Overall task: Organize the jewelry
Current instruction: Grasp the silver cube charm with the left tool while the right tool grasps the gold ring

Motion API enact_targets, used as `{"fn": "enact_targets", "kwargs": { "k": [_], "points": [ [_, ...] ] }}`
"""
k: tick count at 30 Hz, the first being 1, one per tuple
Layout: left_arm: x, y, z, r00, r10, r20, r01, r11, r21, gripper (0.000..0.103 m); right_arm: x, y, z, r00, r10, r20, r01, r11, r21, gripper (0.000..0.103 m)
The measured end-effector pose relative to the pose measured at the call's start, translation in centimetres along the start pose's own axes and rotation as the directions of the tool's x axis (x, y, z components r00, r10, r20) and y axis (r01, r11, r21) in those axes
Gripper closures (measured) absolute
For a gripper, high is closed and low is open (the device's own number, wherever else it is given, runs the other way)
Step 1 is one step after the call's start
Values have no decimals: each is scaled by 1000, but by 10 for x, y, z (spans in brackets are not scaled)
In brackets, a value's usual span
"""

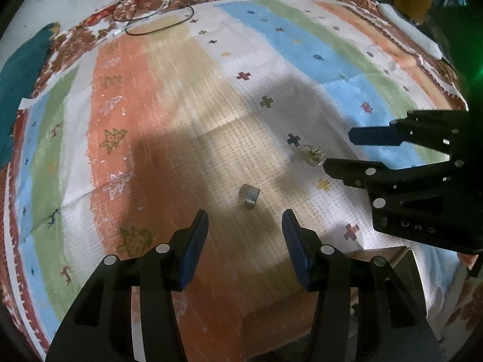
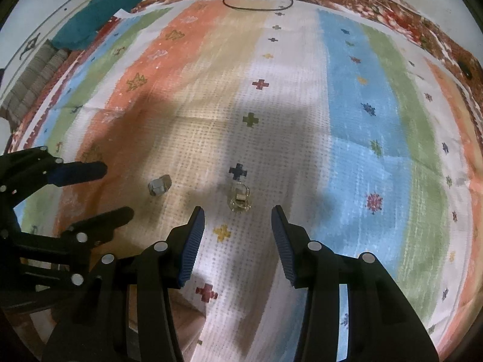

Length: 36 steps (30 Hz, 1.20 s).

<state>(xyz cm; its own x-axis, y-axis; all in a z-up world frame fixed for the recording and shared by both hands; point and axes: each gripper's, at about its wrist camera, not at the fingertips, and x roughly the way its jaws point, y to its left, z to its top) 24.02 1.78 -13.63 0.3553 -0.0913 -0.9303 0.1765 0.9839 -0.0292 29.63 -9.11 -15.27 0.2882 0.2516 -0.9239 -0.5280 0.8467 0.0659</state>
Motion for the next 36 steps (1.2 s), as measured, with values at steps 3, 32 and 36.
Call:
{"fn": "enact_targets", "kwargs": {
  "k": [3, 32, 36],
  "points": [
    [8, -1, 1, 1000, 0, -18, 1, 1000, 20, 52, 5, -1, 3, 1000, -4, -7, 4, 1000, -4, 57],
    [48, -4, 22, 996, -41, -75, 47, 996, 72, 83, 41, -5, 13, 998, 5, -65, -6, 1000, -5, 85],
    [50, -4, 21, 996, -44, -80, 50, 996, 72, 95, 42, -5, 15, 998, 3, -69, -4, 1000, -11, 87]
  ]
}}
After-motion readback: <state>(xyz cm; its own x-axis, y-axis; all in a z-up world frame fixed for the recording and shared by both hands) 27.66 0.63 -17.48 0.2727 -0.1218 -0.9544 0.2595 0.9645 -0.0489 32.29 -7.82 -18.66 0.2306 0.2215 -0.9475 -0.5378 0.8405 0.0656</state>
